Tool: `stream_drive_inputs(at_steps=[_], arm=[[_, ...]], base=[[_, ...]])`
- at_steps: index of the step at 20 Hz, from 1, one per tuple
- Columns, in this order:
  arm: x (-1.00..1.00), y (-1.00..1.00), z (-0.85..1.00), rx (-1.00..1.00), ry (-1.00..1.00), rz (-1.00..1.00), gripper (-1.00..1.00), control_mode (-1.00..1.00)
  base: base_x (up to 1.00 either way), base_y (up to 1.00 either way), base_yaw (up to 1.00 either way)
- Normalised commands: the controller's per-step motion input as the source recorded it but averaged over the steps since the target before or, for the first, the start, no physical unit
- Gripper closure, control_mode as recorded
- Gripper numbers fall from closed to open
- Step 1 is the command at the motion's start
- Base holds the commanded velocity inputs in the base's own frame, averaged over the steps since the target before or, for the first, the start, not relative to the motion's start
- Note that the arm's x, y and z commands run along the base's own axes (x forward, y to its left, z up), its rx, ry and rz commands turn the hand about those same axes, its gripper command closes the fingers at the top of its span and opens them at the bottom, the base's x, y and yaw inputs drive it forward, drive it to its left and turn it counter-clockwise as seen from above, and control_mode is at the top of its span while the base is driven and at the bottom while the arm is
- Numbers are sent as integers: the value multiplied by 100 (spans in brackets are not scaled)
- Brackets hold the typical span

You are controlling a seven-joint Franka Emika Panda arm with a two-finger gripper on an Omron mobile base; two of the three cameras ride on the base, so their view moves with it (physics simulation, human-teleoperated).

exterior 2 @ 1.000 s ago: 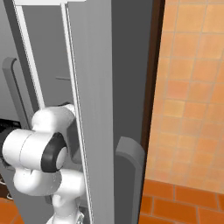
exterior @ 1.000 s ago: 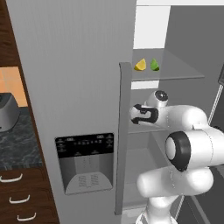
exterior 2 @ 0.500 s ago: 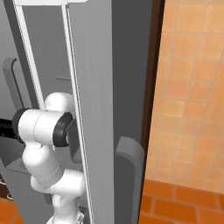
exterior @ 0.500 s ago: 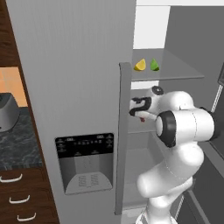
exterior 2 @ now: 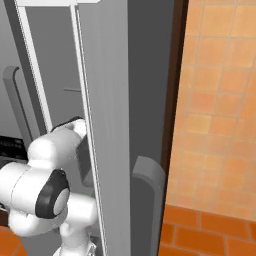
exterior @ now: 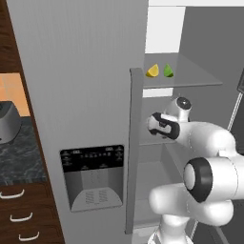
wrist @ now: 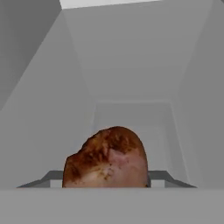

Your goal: Place one lemon wedge and one chicken drumstick in each tupperware on the nearby counter, to pack two identical lunches.

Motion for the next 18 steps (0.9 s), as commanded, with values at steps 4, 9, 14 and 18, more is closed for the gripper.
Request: stream_drive_inputs(at_steps=[4, 9, 14, 18], arm=[[-100, 0, 41, -4, 0, 4, 100, -100], [-98, 0, 92, 0, 6, 0, 100, -100], [-99, -1, 93, 0, 5, 0, 100, -100], [-100, 6, 41, -4, -1, 1, 100, -100]], base=[[0, 0, 0], [0, 0, 0], [0, 0, 0], [0, 0, 0]])
